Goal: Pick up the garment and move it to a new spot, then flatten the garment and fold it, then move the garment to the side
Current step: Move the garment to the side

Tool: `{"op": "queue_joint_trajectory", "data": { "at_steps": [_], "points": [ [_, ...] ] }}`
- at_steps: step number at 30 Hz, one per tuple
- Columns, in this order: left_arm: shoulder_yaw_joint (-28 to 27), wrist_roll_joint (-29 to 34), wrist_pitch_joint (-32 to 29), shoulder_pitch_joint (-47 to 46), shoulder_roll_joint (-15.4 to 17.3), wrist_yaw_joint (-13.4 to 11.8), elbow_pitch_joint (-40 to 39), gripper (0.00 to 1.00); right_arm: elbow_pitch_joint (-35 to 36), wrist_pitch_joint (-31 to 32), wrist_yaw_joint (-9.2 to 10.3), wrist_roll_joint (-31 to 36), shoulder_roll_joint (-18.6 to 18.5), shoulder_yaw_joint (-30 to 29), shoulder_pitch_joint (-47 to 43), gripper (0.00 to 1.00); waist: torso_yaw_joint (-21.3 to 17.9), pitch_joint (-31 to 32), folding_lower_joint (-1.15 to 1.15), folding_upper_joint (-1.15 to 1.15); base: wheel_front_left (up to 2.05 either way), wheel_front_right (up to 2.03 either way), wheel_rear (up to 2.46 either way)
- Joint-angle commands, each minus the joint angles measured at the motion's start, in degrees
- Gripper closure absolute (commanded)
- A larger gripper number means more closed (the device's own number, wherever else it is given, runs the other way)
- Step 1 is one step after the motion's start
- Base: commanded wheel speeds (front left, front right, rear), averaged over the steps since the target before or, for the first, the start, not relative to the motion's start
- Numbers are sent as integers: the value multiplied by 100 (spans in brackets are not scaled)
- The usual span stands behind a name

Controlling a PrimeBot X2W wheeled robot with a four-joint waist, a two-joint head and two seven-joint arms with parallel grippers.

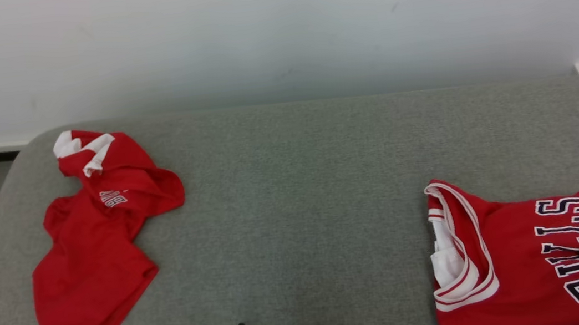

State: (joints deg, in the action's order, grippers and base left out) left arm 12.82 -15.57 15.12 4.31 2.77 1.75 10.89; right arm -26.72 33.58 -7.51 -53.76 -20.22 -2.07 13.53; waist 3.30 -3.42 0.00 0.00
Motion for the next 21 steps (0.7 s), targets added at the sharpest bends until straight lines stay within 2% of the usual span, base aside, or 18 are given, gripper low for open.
{"op": "queue_joint_trajectory", "data": {
  "at_steps": [1, 7, 8, 9, 11, 14, 18, 21],
  "points": [
    [-8, 23, 3, -123, 22, 23, 26, 0, -188, 95, 6, 29, 62, -50, 126, 0, 234, -192, 0, 0, 0, 0, 0],
    [45, 36, 3, -243, 22, 41, 78, 0, -763, 318, 5, 188, 357, 4, 359, 0, 470, -295, 0, 0, 0, 0, 0],
    [48, 30, 3, -255, 22, 33, 73, 0, -764, 260, 5, 222, 389, 42, 384, 83, 477, -301, 0, 0, 0, 0, 0],
    [44, 23, 3, -263, 21, 25, 67, 0, -773, 220, 5, 217, 409, 46, 415, 100, 477, -300, 0, 0, 0, 0, 0],
    [33, 16, 3, -250, 21, 13, 41, 0, -658, 170, 5, 151, 405, 105, 469, 100, 431, -291, 0, 0, 0, 0, 0],
    [10, 27, 3, -223, 22, 1, -6, 0, -455, 84, 5, 145, 180, 128, 558, 100, 270, -316, 0, 0, 0, 0, 0],
    [-59, 78, 2, -256, 22, 40, -42, 0, -199, -116, 7, 446, -265, 141, 702, 100, -44, -411, 0, 0, 0, 0, 0],
    [-71, 162, 3, -371, 22, 102, -87, 0, -48, -385, 7, 981, -731, 131, 932, 100, -281, -612, 0, 0, 0, 0, 0]
  ]
}}
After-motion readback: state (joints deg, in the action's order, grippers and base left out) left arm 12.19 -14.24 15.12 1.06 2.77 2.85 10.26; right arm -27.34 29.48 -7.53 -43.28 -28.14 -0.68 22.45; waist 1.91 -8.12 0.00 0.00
